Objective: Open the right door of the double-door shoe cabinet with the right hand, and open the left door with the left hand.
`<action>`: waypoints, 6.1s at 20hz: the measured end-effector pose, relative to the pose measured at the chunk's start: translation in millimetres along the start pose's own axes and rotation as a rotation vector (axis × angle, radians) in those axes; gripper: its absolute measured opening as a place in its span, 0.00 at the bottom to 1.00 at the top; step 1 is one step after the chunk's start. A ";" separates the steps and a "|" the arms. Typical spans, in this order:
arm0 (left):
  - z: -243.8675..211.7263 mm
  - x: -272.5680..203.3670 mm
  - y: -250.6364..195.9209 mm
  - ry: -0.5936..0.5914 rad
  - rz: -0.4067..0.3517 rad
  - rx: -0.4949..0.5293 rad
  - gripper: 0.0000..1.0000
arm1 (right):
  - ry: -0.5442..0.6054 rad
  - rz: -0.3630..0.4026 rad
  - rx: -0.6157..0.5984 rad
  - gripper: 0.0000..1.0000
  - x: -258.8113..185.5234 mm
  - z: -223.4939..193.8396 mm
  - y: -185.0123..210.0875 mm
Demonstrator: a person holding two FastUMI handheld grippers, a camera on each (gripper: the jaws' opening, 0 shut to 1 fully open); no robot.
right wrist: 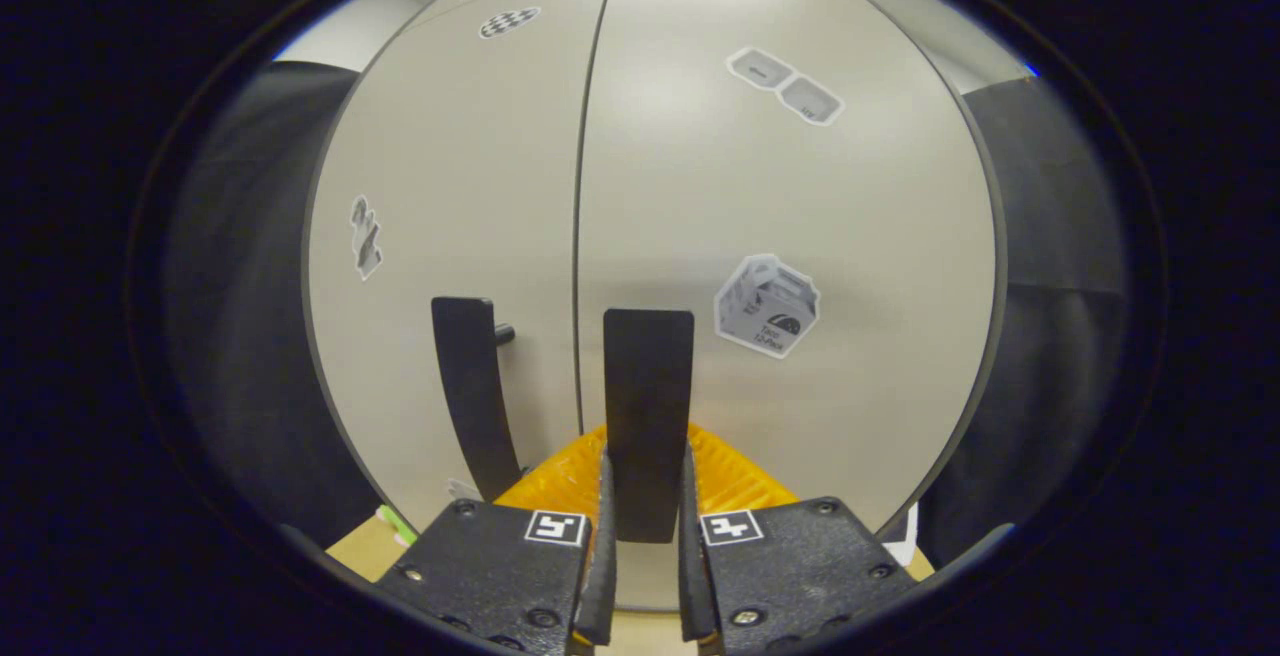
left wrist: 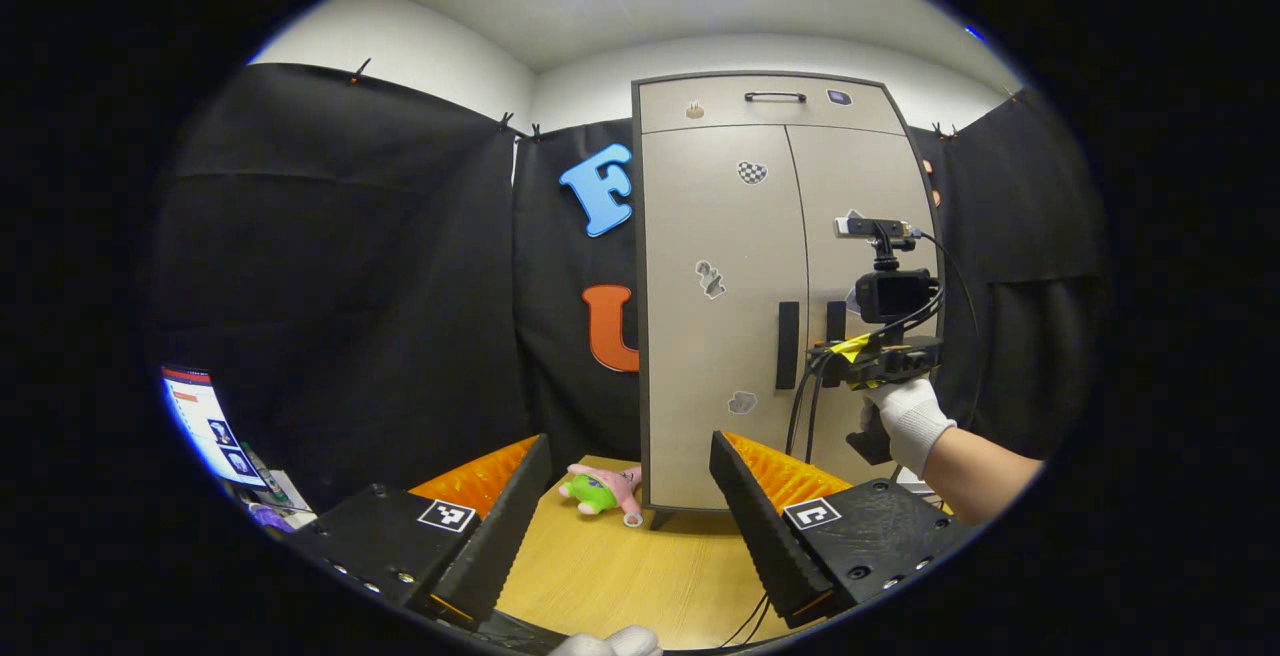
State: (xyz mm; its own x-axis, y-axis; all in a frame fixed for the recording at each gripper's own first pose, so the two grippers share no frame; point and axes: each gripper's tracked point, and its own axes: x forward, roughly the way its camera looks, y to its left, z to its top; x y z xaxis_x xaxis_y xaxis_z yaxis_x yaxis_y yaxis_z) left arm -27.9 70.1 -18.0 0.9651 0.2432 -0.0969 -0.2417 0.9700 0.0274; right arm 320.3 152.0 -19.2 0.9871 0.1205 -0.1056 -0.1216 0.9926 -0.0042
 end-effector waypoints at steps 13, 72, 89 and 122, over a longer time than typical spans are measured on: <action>2.7 -23.5 -4.3 -0.015 -0.058 0.005 0.96 | 0.001 0.047 -0.001 0.24 -67.0 -11.8 -14.5; 8.5 -76.7 -127.3 -0.023 -0.263 -0.033 0.96 | -0.026 0.010 0.043 0.04 -214.3 -27.8 -233.2; -11.8 -38.2 -98.1 0.003 -0.280 0.016 0.96 | -0.042 -0.128 0.029 1.00 -311.9 -48.1 -202.1; 1.6 234.0 -200.0 -0.030 -0.344 0.007 0.96 | 0.042 -0.174 0.015 1.00 -344.9 -62.8 -120.6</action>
State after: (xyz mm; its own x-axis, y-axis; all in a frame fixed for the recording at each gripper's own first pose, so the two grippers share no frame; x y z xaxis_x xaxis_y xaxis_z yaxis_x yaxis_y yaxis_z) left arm 246.4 -67.0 -44.5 0.9925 -0.0984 -0.0728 0.0990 0.9951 0.0054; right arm -12.1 -10.4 -44.8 0.9879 -0.0537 -0.1456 0.0527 0.9985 -0.0114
